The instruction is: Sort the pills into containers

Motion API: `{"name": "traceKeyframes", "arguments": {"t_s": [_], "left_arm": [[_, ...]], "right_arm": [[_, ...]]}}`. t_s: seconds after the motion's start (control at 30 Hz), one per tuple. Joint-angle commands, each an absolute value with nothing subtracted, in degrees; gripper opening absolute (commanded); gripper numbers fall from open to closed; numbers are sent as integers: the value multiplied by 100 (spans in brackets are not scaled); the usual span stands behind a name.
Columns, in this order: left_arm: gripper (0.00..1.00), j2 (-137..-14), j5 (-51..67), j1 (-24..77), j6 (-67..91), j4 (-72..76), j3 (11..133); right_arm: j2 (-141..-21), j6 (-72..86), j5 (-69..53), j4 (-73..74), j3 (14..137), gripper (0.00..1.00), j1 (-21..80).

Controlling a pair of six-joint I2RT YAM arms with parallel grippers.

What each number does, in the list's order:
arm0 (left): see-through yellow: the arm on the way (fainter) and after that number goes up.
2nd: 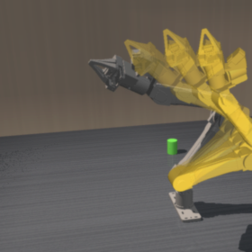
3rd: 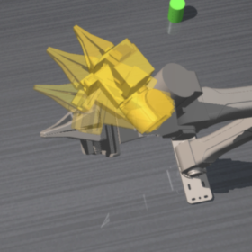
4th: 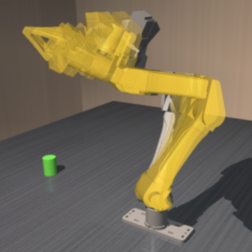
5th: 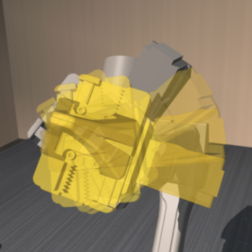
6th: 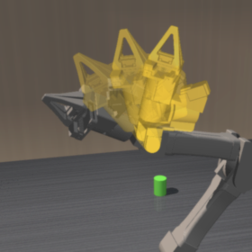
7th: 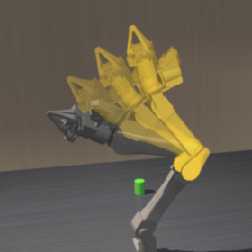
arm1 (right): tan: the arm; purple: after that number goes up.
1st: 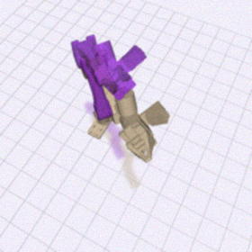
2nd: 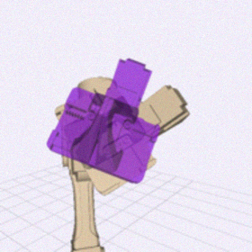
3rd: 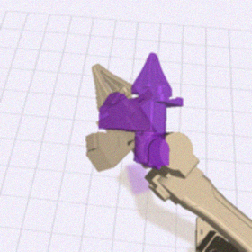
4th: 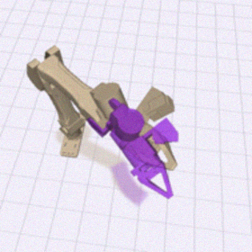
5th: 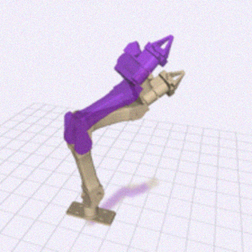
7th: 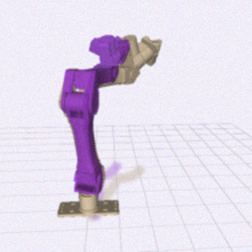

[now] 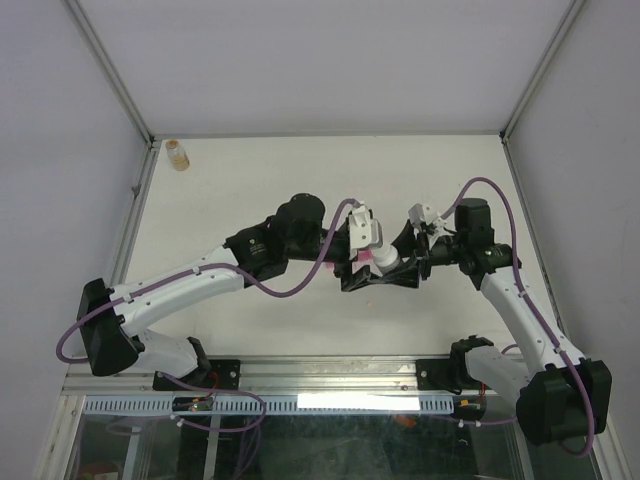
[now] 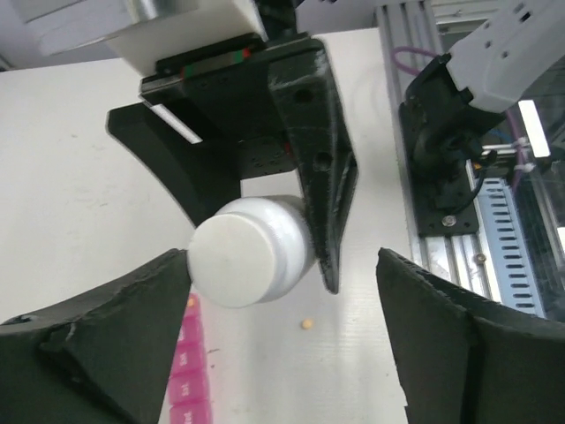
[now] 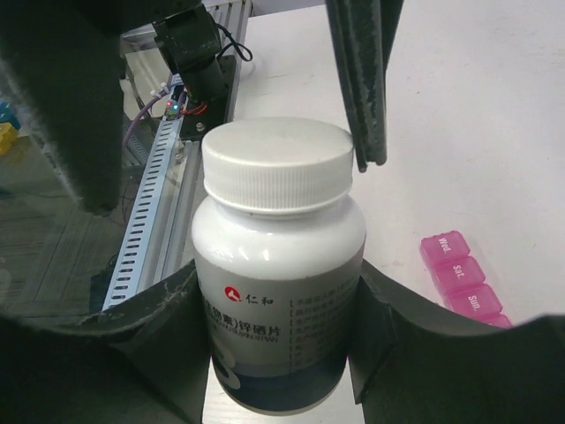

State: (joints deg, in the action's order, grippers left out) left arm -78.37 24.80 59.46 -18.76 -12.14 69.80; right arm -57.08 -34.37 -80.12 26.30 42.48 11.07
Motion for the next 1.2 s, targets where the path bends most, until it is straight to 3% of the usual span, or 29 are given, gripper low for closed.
{"name": "traceKeyframes", "arguments": {"t_s": [0.0,0.17,0.47,0.73,0.8,0.97,1.17], "left_arm": [[97,-7462,2671,6108,-1526,-136,6673],[99,-6786,2253,6000,-439,1161,5862],[99,-6017,888,5964,1679,1946,4938],[99,-5826,521,5924,3009,2568,4366],[93,-5863,277,5930,3133,2287,4459],[66,-6313,-439,6169,2981,926,5280],[64,-7065,-1012,6468,2767,-155,6170]], "right_arm": [[-5648,-3310,-7919,2303,4443,0,1064],[-5668,-3309,-7928,2277,4436,0,1055],[-5686,-3321,-7928,2276,4435,0,1057],[-5728,-3331,-7922,2285,4430,0,1057],[-5714,-3330,-7914,2285,4430,0,1055],[-5722,-3326,-7896,2292,4428,0,1057],[-5737,-3340,-7873,2285,4425,0,1055]]}}
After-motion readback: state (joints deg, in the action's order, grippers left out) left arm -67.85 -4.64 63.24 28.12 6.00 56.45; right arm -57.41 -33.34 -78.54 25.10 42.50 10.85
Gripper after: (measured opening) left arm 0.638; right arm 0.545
